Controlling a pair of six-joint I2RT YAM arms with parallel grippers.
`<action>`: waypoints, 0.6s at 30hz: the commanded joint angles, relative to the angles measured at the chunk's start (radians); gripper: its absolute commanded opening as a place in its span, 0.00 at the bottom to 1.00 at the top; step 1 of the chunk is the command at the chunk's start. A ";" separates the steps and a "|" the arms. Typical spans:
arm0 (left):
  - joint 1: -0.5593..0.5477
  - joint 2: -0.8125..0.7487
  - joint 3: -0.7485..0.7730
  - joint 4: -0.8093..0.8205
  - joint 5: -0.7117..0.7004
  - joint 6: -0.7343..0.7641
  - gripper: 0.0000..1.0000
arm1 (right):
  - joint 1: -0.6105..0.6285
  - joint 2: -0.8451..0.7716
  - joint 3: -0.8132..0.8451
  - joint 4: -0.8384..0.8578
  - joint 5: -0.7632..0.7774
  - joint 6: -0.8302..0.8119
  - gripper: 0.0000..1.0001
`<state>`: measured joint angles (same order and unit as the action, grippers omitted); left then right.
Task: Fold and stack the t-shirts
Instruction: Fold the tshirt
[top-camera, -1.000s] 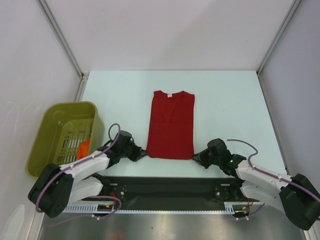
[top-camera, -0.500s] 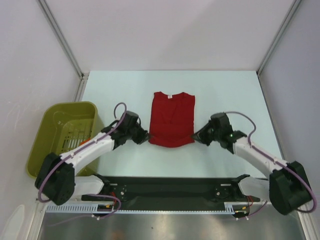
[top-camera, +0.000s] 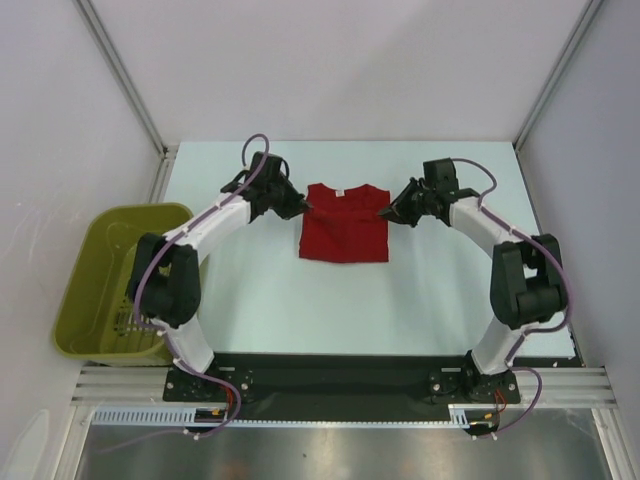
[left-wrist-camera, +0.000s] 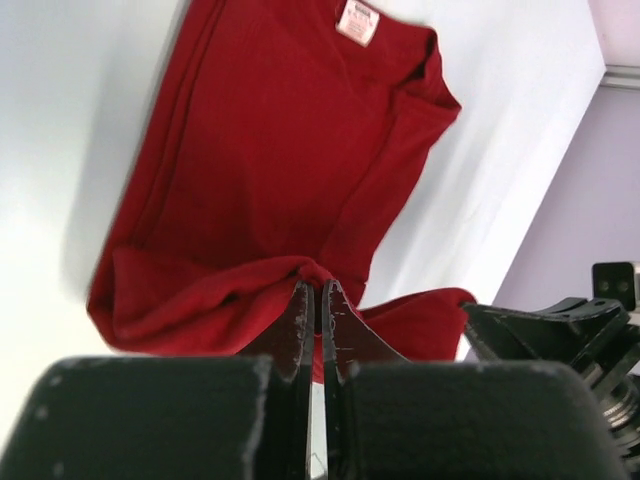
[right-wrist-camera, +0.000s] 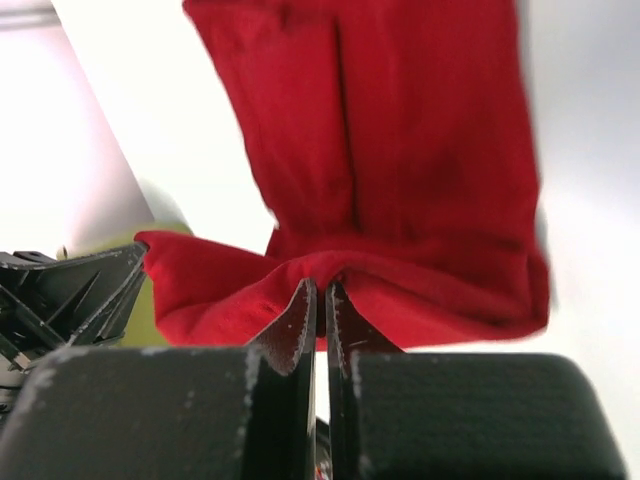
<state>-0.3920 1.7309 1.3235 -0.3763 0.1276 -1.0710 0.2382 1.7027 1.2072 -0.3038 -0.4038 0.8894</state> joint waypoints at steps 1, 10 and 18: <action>0.039 0.071 0.115 0.019 0.079 0.097 0.01 | -0.042 0.076 0.106 -0.027 -0.075 -0.052 0.00; 0.091 0.300 0.331 0.045 0.208 0.140 0.00 | -0.105 0.296 0.317 -0.037 -0.174 -0.061 0.00; 0.125 0.386 0.417 0.053 0.216 0.135 0.00 | -0.129 0.403 0.443 -0.047 -0.213 -0.047 0.00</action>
<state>-0.2878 2.1014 1.6772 -0.3626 0.3096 -0.9585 0.1188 2.0857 1.5791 -0.3489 -0.5701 0.8413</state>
